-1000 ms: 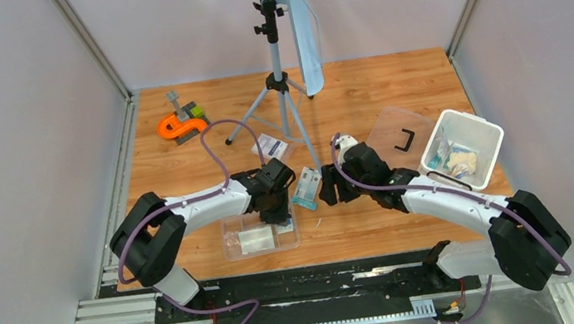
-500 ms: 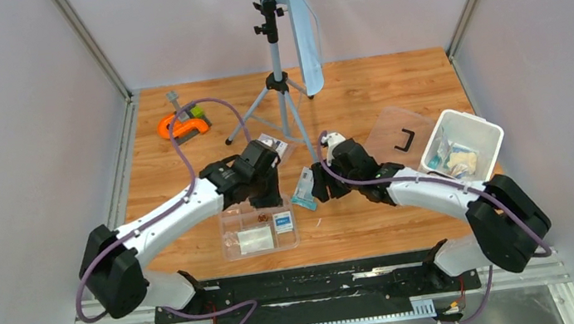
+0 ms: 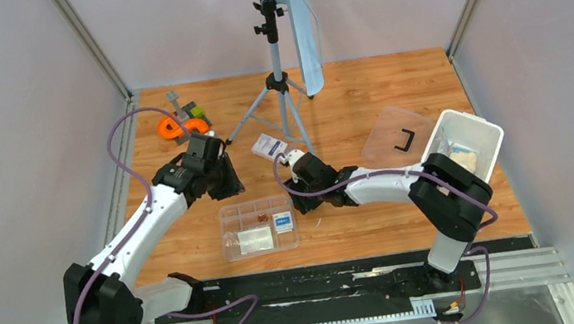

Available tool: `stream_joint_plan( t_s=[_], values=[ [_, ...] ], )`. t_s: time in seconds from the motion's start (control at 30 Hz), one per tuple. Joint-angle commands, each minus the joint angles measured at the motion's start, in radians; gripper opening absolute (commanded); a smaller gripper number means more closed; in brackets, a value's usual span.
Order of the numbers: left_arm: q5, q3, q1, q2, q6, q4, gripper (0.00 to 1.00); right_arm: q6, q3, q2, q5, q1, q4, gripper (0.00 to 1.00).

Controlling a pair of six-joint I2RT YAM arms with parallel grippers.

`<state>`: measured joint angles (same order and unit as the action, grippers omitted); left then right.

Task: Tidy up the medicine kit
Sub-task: Pick up the medical item at the center of the board.

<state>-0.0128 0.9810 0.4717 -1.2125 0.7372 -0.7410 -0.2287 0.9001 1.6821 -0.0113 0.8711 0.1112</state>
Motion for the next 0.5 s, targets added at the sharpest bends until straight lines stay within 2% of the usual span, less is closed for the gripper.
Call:
stream_joint_plan(
  t_s=[0.0,0.3,0.47],
  values=[
    [-0.031,-0.021,-0.038,0.039,-0.028,-0.005,0.31,0.034,0.055,0.057,-0.047,0.006,-0.028,0.40],
    [-0.037,-0.043,-0.054,0.051,-0.019,0.010,0.31,0.074,0.077,0.115,-0.167,0.051,0.033,0.31],
    [-0.043,-0.049,-0.057,0.046,-0.016,0.025,0.31,0.053,0.078,0.091,-0.220,0.079,0.096,0.39]
  ],
)
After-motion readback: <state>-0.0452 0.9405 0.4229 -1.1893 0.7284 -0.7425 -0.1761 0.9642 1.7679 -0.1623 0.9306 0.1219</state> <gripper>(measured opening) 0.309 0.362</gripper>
